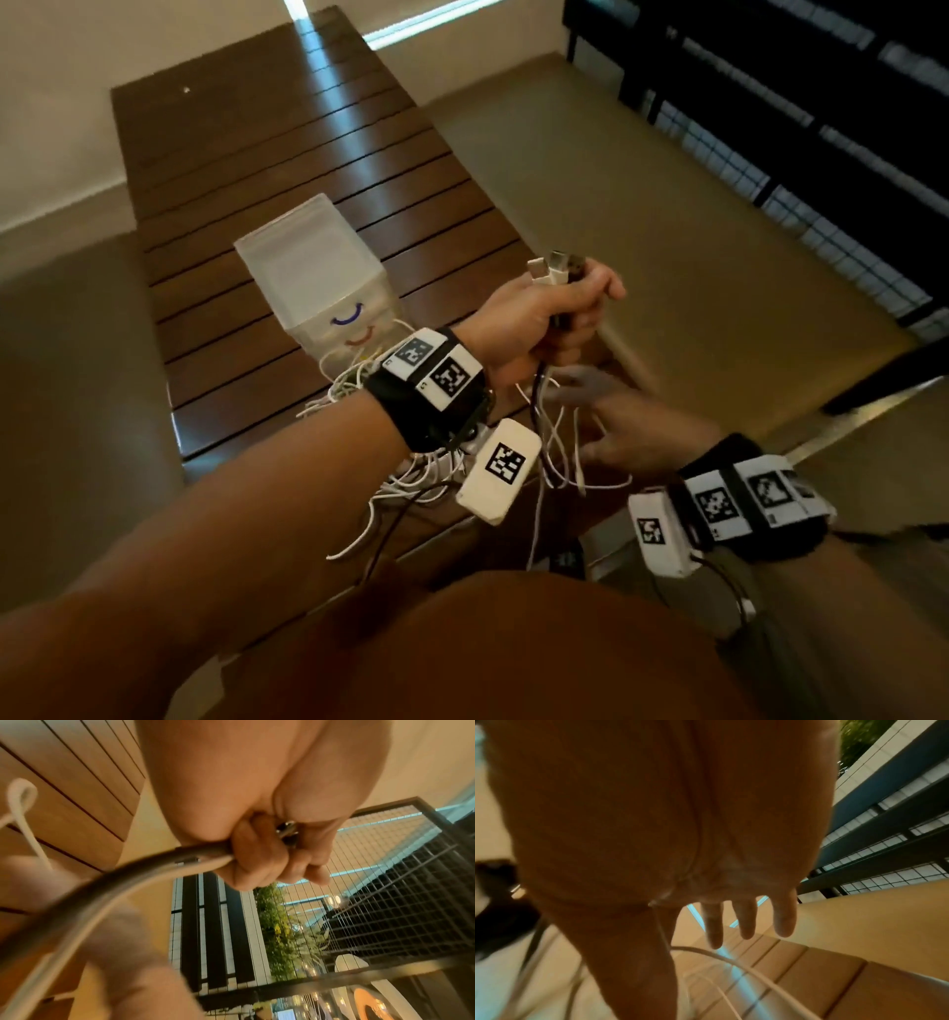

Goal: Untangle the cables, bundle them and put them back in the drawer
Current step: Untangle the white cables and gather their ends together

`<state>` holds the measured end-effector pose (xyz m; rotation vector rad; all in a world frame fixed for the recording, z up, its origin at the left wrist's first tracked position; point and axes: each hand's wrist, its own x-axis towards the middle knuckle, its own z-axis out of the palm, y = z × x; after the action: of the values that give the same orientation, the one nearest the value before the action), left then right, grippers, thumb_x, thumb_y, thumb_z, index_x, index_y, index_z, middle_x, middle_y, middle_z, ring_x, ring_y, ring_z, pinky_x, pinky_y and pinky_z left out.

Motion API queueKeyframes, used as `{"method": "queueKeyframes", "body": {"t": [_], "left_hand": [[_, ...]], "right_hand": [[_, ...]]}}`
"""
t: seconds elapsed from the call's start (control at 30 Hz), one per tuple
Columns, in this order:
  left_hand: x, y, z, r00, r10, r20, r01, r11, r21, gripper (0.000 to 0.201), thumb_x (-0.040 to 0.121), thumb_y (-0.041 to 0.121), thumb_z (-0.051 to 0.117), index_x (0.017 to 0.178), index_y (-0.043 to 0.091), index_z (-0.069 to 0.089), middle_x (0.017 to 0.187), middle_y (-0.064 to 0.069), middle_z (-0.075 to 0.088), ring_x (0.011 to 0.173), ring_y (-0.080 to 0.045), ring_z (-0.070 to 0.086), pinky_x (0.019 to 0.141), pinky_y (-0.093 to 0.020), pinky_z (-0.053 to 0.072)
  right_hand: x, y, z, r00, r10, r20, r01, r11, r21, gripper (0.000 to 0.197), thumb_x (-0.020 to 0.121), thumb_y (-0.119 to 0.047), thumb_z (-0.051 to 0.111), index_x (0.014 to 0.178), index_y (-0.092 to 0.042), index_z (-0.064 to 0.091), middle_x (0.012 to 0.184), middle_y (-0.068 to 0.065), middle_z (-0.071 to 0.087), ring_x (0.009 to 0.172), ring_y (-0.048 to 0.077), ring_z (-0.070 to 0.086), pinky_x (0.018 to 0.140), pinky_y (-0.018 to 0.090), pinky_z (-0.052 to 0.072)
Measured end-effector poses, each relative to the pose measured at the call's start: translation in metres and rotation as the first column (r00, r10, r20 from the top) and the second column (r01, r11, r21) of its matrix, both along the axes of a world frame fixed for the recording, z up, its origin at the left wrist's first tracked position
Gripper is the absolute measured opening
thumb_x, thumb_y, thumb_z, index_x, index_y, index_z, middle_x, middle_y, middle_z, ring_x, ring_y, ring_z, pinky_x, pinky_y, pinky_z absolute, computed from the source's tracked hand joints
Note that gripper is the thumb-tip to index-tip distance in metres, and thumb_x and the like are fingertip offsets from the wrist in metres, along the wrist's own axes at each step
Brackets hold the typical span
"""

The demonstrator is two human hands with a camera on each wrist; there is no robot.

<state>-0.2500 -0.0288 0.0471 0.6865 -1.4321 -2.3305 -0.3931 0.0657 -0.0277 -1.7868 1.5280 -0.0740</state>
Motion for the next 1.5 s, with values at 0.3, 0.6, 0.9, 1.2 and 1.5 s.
{"method": "queueKeyframes", "body": {"t": [0.3,0.6,0.9,1.2,1.5], "left_hand": [[-0.015,-0.015,0.015,0.995,-0.087,-0.044,0.088,0.996,0.020,0.028,0.100,0.023,0.038,0.088,0.017,0.064,0.059,0.005,0.035,0.042,-0.004,0.026,0.038,-0.017,0.019],[-0.021,0.001,0.009,0.982,-0.166,-0.088,0.179,0.967,0.182,0.028,0.100,0.025,0.033,0.093,0.014,0.058,0.059,0.006,0.039,0.040,-0.001,0.027,0.034,-0.013,0.023],[-0.038,0.020,0.000,0.958,-0.287,0.021,0.276,0.937,0.213,0.026,0.098,0.025,0.034,0.091,0.013,0.057,0.057,0.006,0.039,0.038,-0.001,0.027,0.032,-0.013,0.020],[-0.060,0.043,-0.017,0.959,-0.279,0.056,0.259,0.937,0.237,0.020,0.095,0.012,0.039,0.089,0.011,0.058,0.059,0.003,0.042,0.042,-0.004,0.031,0.037,-0.016,0.022],[-0.080,0.072,-0.024,0.944,-0.330,-0.002,0.328,0.939,0.100,0.012,0.079,0.010,0.064,0.088,0.016,0.059,0.060,0.004,0.040,0.054,-0.010,0.036,0.054,-0.023,0.034]], "right_hand": [[-0.070,0.038,-0.051,0.888,-0.273,-0.370,0.356,0.917,0.180,0.014,0.092,-0.007,0.055,0.096,-0.011,0.068,0.099,0.007,0.065,0.086,0.017,0.058,0.070,0.014,0.043],[-0.148,0.094,-0.113,0.695,-0.498,-0.518,0.663,0.723,0.195,0.017,0.084,-0.030,0.062,0.097,-0.021,0.069,0.096,0.004,0.068,0.090,0.025,0.064,0.083,0.037,0.053],[-0.152,0.143,-0.148,0.653,-0.546,-0.525,0.717,0.669,0.196,0.014,0.092,-0.024,0.055,0.104,-0.017,0.060,0.100,0.008,0.065,0.093,0.027,0.063,0.088,0.041,0.053],[-0.144,0.151,-0.141,0.738,-0.632,-0.237,0.671,0.647,0.363,0.044,0.090,-0.003,0.056,0.127,-0.026,0.060,0.136,0.002,0.054,0.123,0.024,0.052,0.108,0.034,0.039],[-0.068,0.103,-0.010,0.425,-0.609,0.669,0.427,0.787,0.445,0.051,0.084,0.017,0.055,0.108,-0.029,0.058,0.103,-0.012,0.071,0.099,-0.002,0.065,0.080,0.017,0.052]]}}
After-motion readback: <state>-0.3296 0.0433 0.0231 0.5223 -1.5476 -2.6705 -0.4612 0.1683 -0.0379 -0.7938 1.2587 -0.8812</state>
